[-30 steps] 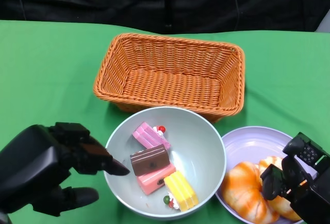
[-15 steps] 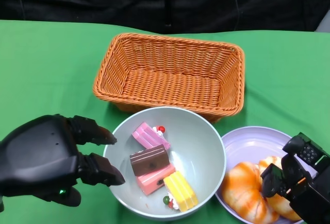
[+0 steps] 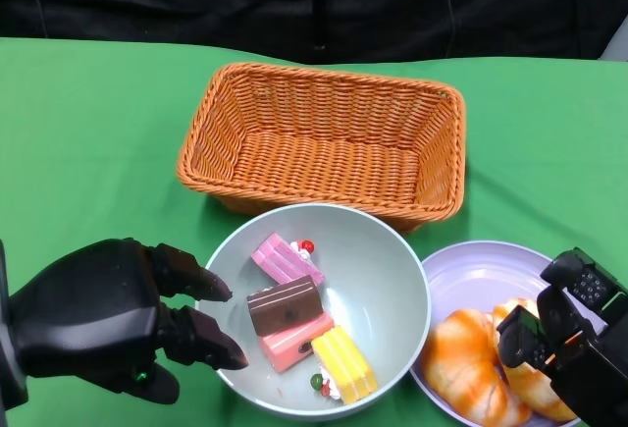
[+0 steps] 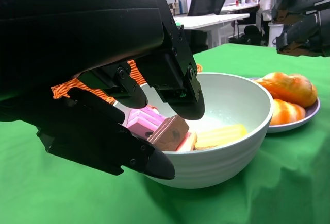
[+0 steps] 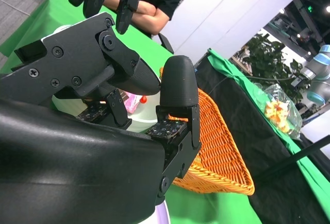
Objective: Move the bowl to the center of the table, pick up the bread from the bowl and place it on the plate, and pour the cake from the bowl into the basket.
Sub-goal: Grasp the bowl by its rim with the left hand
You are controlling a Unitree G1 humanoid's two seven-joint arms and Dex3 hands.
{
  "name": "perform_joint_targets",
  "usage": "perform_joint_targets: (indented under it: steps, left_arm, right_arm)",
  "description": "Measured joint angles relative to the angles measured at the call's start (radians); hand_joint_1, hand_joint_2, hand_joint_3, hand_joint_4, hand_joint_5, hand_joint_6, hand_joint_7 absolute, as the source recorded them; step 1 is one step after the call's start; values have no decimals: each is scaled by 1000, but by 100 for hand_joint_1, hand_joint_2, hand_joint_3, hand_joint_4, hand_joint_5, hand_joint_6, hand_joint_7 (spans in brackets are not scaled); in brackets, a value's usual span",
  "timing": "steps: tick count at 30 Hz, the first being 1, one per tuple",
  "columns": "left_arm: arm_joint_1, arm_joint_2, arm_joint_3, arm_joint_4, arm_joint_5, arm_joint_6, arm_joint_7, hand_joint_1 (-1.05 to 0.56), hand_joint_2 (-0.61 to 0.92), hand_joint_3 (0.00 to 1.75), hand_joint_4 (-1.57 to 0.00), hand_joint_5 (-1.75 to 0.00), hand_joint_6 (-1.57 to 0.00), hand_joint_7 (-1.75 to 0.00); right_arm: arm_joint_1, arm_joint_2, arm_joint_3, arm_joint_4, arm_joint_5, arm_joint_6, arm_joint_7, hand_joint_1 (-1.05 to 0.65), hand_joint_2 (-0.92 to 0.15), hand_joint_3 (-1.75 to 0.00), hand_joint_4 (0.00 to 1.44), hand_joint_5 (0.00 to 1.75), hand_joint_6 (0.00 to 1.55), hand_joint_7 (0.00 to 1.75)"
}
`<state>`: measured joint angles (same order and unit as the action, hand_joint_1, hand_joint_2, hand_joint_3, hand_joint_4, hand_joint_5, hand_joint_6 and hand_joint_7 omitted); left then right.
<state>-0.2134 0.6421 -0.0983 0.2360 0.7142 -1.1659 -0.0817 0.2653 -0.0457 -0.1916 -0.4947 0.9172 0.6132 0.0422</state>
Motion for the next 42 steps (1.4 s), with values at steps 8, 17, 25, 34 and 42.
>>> perform_joint_targets:
  steps: [8,17,25,34,42]
  left_arm:
    - [-46,0,-70,63,44,1,17,-42,90,1,-76,-3,-86,-1]
    - [-124,0,-149,144,173,11,93,-43,90,0,-76,-1,-86,-1]
    - [-172,1,-206,203,237,29,176,-45,90,0,-76,-1,-85,0]
    - [-219,6,-316,238,463,111,497,-51,83,0,-83,-3,-91,-2]
    - [-283,6,-442,301,555,208,686,-50,80,0,-86,-3,-93,-1]
  right_arm:
    - [-1,8,5,3,-3,-4,-13,-13,-70,-109,85,175,66,169]
    - [-10,42,6,44,-36,-30,-13,-15,-71,-107,85,175,67,166]
    - [-16,50,8,53,-64,-44,-13,-15,-71,-108,85,175,66,168]
    - [-26,65,12,104,-91,-70,16,-14,-71,-110,85,175,63,173]
    - [-41,68,0,166,-103,-98,63,-13,-70,-109,85,175,63,172]
